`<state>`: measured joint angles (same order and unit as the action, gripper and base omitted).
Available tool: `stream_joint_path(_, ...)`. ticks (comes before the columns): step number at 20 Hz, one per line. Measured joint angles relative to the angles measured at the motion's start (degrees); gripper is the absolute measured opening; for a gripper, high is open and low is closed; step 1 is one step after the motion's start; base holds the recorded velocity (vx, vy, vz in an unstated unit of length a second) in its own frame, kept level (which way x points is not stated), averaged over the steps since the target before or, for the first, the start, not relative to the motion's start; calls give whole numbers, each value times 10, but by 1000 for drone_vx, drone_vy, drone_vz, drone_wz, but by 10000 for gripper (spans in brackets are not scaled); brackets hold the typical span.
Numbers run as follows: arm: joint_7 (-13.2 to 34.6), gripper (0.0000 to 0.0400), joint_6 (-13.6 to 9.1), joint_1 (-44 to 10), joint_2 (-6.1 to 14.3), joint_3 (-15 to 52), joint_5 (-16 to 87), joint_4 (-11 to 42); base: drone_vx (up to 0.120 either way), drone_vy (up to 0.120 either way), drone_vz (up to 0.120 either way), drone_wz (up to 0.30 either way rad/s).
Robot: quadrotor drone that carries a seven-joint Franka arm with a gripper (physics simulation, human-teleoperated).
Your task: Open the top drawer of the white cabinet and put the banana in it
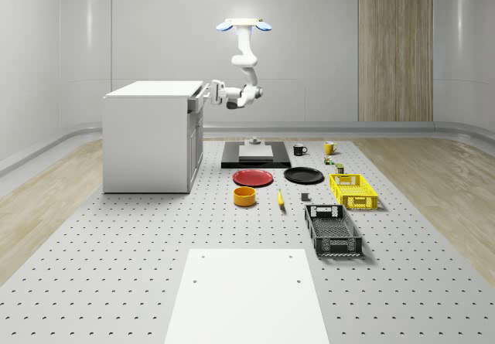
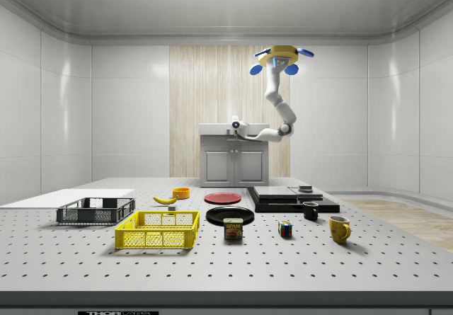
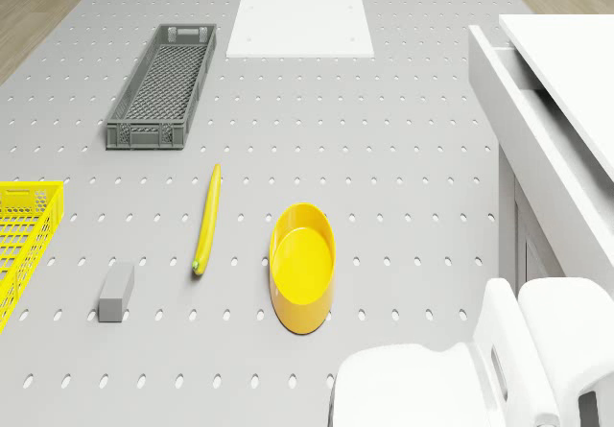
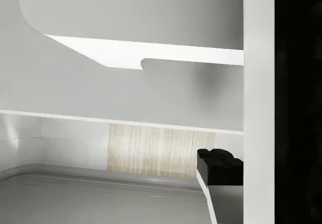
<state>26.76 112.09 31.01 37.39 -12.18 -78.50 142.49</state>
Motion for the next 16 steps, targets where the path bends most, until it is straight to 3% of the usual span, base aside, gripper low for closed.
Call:
stream_joint_path(1, -68, 400, -60, -5, -9, -51, -17, 16, 0, 0, 0, 0)
stream_joint_path(2, -140, 346, -124, -26, -45, -92, -34, 44, 0, 0, 0, 0)
stream_joint_path(3, -183, 293, -159, -52, -83, -109, -29, 58, 0, 0, 0, 0)
stream_joint_path(4, -180, 251, -167, -70, -95, -103, -32, 53, 0, 0, 0, 0)
stream_joint_path(6, -134, 187, -150, -78, -66, -86, -38, 51, 0, 0, 0, 0)
stream_joint_path(7, -194, 175, -166, -90, -76, -72, -81, 70, 0, 0, 0, 0)
stream_joint_path(8, -228, 160, -165, -102, -94, -53, -94, 90, 0, 40, 0, 0)
stream_joint_path(15, -79, 115, -120, -117, -9, -9, -86, 72, 0, 120, 0, 0)
stream_joint_path(16, -63, 112, -114, -116, 0, -5, -86, 68, 0, -40, 0, 0)
